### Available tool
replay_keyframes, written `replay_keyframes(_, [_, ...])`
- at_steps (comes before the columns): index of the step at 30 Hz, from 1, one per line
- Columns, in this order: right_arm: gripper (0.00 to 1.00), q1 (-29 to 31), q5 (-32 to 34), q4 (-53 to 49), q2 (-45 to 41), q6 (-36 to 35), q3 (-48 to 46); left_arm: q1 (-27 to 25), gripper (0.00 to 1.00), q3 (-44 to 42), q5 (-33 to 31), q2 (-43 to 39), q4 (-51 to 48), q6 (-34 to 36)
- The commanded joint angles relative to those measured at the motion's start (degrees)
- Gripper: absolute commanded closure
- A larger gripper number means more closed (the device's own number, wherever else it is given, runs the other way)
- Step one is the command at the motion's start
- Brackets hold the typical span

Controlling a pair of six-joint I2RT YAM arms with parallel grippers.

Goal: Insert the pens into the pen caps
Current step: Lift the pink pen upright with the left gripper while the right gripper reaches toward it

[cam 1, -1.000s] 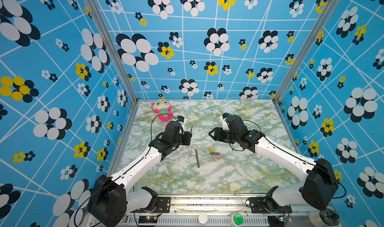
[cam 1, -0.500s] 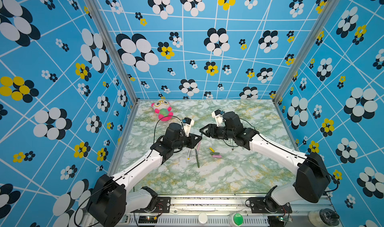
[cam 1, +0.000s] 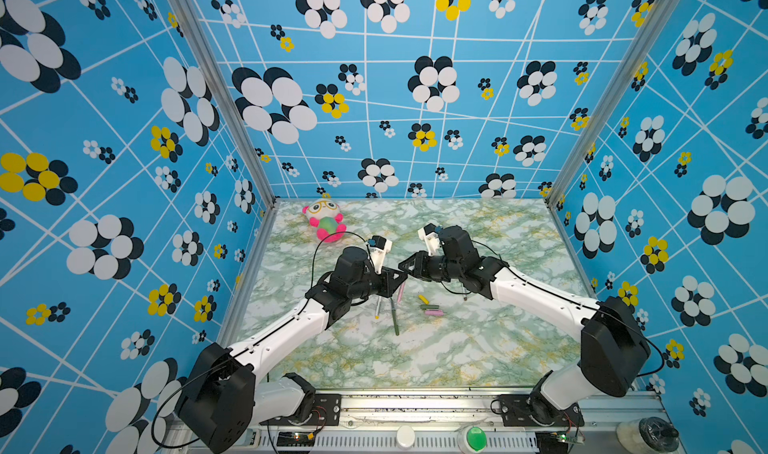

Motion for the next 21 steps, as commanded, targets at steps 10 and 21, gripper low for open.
replay_keyframes(10, [0.9,0.61,0.99,-2.36,0.28,-2.85,3.82,-0.35,0.66,-0.02,1.02,-0.73,-0.52,-0.05])
replay_keyframes(21, [0.89,0.63,0.0,-3.76,-0.68,-5.87,5.52,-0.36,0.7,-2.72,-0.06,-4.11,-4.03,0.9])
